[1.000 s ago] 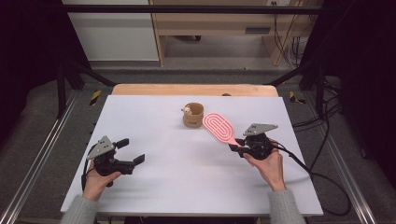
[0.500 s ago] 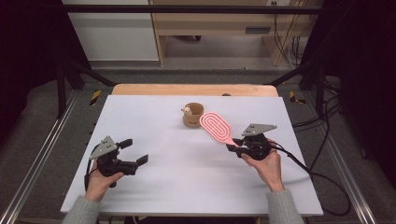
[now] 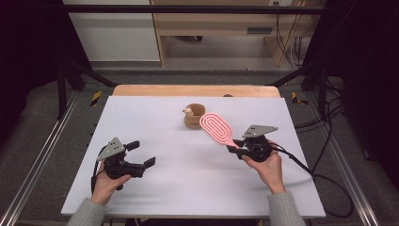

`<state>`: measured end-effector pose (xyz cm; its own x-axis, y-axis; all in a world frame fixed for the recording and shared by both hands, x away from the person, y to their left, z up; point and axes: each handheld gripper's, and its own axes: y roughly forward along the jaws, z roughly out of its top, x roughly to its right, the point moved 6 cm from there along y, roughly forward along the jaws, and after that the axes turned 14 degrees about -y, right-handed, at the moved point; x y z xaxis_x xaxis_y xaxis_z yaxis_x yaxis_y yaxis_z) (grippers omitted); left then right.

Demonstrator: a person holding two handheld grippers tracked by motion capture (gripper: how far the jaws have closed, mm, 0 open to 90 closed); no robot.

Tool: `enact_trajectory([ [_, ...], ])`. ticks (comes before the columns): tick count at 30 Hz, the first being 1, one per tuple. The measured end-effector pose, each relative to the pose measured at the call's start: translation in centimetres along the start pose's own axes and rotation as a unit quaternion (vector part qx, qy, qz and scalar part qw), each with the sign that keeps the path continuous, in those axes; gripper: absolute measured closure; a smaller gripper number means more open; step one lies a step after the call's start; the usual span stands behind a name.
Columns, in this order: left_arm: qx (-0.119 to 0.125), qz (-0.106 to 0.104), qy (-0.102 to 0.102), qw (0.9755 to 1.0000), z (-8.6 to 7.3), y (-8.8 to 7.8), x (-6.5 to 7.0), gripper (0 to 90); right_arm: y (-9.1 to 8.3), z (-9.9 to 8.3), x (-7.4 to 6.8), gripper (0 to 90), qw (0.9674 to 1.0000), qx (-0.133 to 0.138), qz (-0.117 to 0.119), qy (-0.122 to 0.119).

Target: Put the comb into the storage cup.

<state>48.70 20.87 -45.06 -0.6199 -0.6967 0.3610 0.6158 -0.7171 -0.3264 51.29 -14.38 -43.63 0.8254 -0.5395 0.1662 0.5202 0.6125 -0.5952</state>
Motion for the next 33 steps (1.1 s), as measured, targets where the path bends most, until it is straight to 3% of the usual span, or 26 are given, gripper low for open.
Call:
enact_trajectory([
  [33,-0.002,-0.031,-0.010,0.9995,1.6,3.0,3.4,3.0,0.1,0.2,-0.9,69.3,0.9996,0.025,0.007,0.009],
])
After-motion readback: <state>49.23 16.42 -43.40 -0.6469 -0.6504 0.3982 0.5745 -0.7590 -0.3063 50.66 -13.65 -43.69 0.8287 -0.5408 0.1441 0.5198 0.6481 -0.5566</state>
